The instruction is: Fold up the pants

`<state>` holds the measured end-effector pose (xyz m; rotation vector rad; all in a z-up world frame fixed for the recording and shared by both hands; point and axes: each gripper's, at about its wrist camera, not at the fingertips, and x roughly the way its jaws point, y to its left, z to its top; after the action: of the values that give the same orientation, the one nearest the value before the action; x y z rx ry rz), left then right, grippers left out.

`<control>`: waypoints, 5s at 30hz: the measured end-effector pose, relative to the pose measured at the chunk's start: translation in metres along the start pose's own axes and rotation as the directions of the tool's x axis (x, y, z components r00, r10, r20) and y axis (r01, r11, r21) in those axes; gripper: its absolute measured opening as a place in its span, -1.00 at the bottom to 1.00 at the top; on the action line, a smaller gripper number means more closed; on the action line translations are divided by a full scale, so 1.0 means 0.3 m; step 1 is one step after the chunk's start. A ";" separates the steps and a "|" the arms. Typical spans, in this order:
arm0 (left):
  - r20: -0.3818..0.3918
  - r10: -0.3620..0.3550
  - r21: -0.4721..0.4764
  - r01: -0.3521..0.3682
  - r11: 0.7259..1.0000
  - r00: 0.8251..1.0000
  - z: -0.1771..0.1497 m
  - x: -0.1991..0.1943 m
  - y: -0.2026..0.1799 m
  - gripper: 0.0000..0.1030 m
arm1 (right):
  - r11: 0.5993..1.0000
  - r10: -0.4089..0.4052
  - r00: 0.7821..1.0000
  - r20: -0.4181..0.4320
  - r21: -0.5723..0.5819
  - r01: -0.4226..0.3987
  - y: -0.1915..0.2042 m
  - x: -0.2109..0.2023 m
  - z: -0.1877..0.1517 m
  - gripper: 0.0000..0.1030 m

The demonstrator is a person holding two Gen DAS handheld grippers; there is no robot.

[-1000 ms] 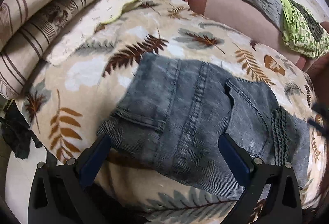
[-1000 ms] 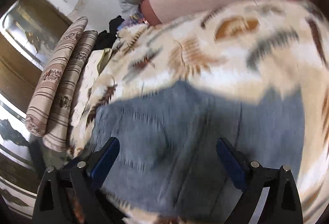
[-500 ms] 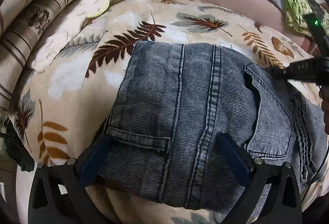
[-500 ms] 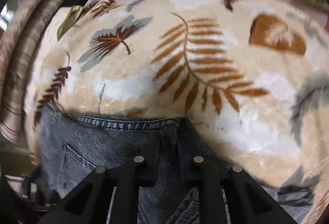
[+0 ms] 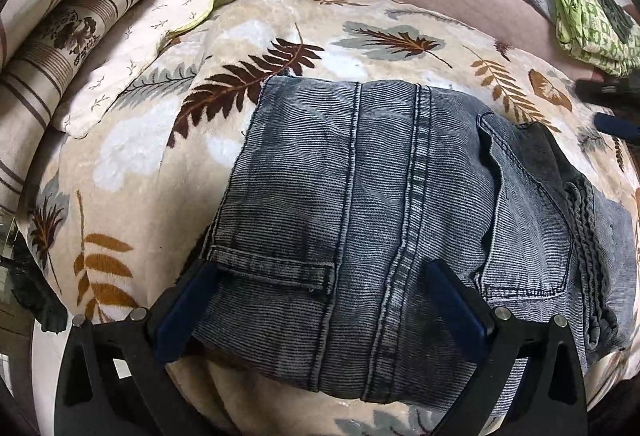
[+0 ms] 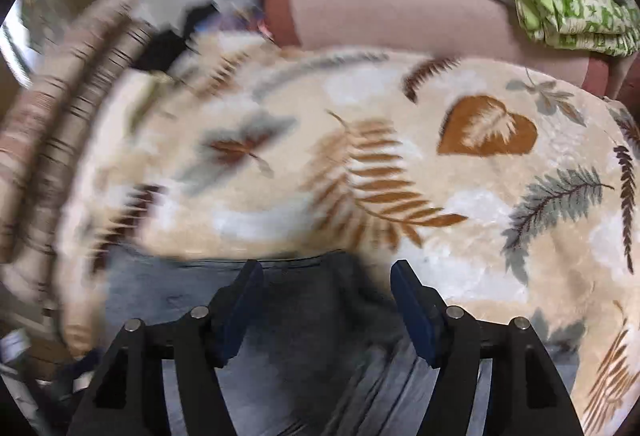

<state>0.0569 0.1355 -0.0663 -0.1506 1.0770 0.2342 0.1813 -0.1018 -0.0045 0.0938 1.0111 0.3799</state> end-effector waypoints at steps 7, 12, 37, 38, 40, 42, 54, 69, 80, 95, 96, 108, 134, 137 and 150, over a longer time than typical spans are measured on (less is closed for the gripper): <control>-0.022 0.021 0.001 -0.021 1.000 1.000 0.003 -0.030 -0.009 1.00 | 0.984 0.177 0.954 -0.243 0.070 -0.165 0.047 0.142 -0.216 0.38; 0.020 -0.019 0.001 0.019 1.000 1.000 -0.022 -0.133 -0.005 1.00 | 0.978 0.206 0.968 -0.144 0.071 -0.197 0.049 0.040 -0.217 0.37; -0.073 -0.154 -0.141 0.143 0.980 0.985 -0.112 -0.127 0.011 1.00 | 0.996 0.070 0.993 -0.099 0.069 -0.063 -0.141 -0.100 -0.515 0.47; -0.075 -0.168 -0.149 0.156 0.977 0.983 -0.112 -0.124 0.013 1.00 | 0.995 0.073 0.992 -0.104 0.075 -0.065 -0.145 -0.093 -0.519 0.50; -0.063 -0.201 -0.179 0.187 0.966 0.978 -0.110 -0.128 0.026 1.00 | 0.995 0.079 0.992 -0.099 0.076 -0.072 -0.149 -0.094 -0.518 0.50; -0.021 -0.253 -0.241 0.241 0.940 0.967 -0.106 -0.135 0.057 1.00 | 0.992 0.090 0.991 -0.099 0.098 -0.080 -0.159 -0.102 -0.511 0.50; 0.056 -0.440 -0.543 0.397 0.740 0.896 -0.088 -0.007 0.179 0.83 | 0.983 0.142 0.987 -0.073 0.127 -0.132 -0.193 -0.095 -0.517 0.58; 0.281 -0.211 -0.068 0.238 0.969 0.936 0.035 -0.360 -0.116 -0.69 | 0.942 0.176 0.983 0.048 0.282 -0.183 -0.329 -0.233 -0.549 0.58; 0.204 -0.433 0.569 0.254 0.783 0.878 -0.098 -0.482 -0.850 -0.64 | 0.832 0.064 0.968 0.243 0.523 -0.187 -0.648 -0.475 -0.704 0.59; 0.162 -0.443 0.437 0.338 0.834 0.882 -0.035 -0.488 -0.610 0.67 | 0.811 0.133 0.946 0.295 0.517 -0.275 -0.645 -0.575 -0.660 0.59; 0.162 -0.386 0.386 0.301 0.872 0.908 -0.006 -0.454 -0.568 0.67 | 0.815 0.180 0.936 0.302 0.487 -0.314 -0.610 -0.570 -0.630 0.59; 0.048 -0.319 0.258 0.296 0.919 0.947 -0.060 -0.258 -0.504 0.67 | 0.593 0.345 0.908 0.240 0.694 -0.409 -0.610 -0.356 -0.684 0.59; 0.059 -0.278 0.323 0.245 0.914 0.959 -0.052 -0.312 -0.580 0.75 | 0.729 0.160 0.983 0.093 0.661 -0.181 -0.582 -0.285 -0.739 -0.81; -0.046 -0.167 0.409 0.171 0.896 0.985 -0.103 -0.191 -0.656 0.79 | 0.762 0.153 0.985 0.077 0.625 -0.167 -0.568 -0.318 -0.711 -0.75; -0.071 -0.221 0.378 0.231 0.896 0.973 -0.100 -0.160 -0.626 0.90 | 0.878 0.145 0.970 0.194 0.426 -0.216 -0.464 -0.484 -0.430 -0.52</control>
<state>0.0588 -0.0584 -0.0365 0.0757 1.1015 -0.1925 0.0415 -0.2950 0.0094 0.6298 0.9198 0.2989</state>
